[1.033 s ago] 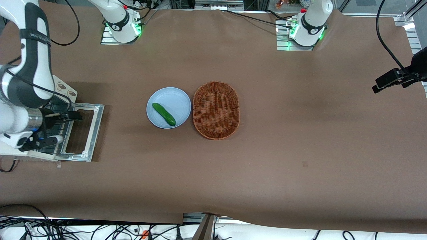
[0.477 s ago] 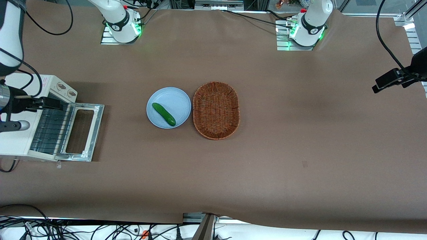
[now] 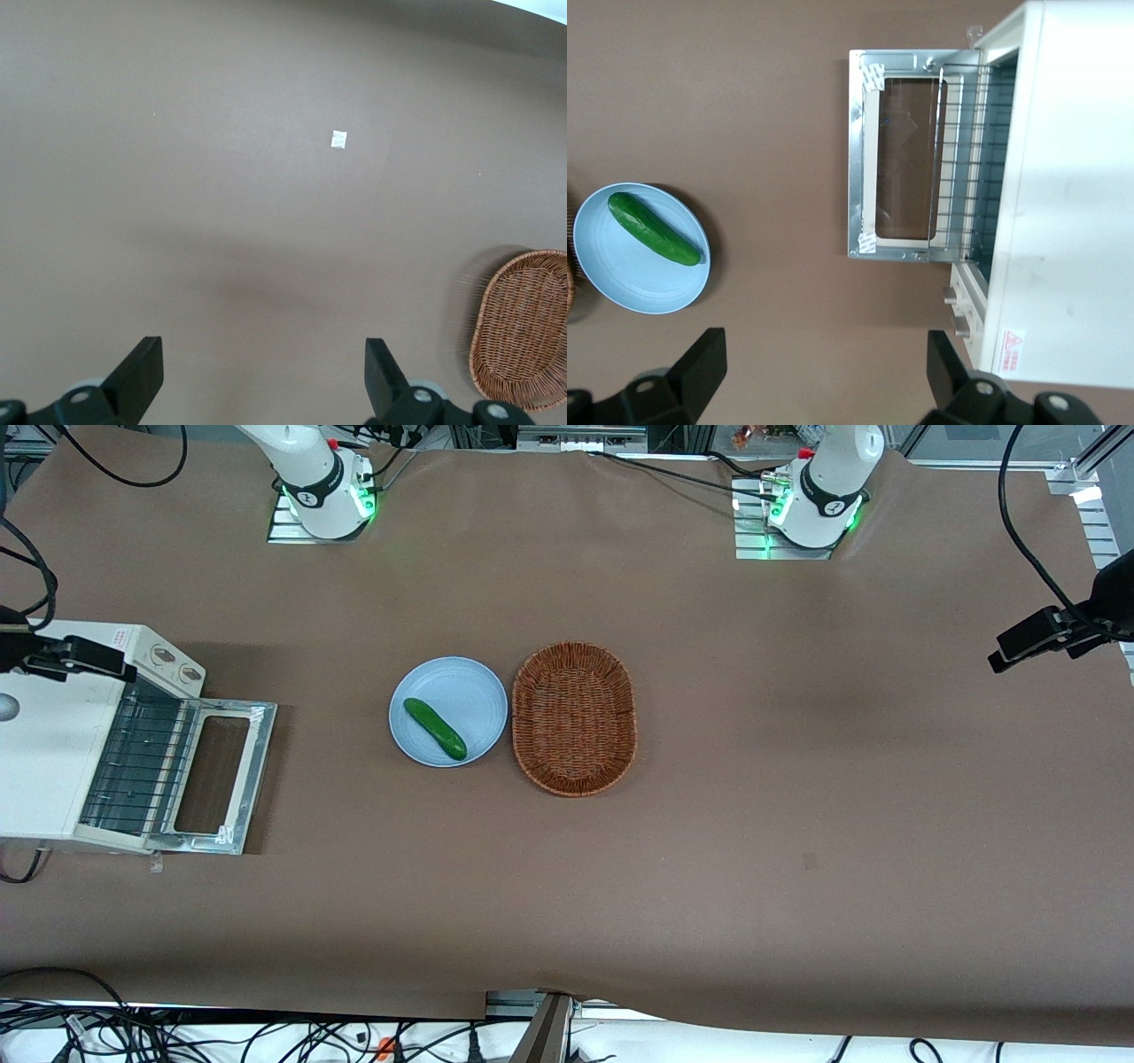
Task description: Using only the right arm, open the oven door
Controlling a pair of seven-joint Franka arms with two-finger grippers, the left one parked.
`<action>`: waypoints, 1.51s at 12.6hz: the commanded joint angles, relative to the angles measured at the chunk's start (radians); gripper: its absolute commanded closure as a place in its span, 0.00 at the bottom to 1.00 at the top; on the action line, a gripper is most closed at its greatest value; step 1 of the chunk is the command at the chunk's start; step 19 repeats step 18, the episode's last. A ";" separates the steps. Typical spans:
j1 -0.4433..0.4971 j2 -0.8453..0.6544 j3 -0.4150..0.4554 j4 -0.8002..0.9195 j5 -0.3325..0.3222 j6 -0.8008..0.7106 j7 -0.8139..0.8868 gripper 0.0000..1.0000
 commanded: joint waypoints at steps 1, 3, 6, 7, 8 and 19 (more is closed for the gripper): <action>-0.029 -0.070 0.055 -0.056 -0.035 0.002 0.087 0.00; -0.031 -0.068 0.051 -0.041 -0.038 -0.023 0.078 0.00; -0.032 -0.054 0.051 -0.012 -0.038 -0.026 0.061 0.00; -0.032 -0.050 0.051 -0.003 -0.038 -0.028 0.057 0.00; -0.032 -0.048 0.051 -0.001 -0.038 -0.026 0.058 0.00; -0.031 -0.051 0.054 0.027 -0.038 -0.054 0.057 0.00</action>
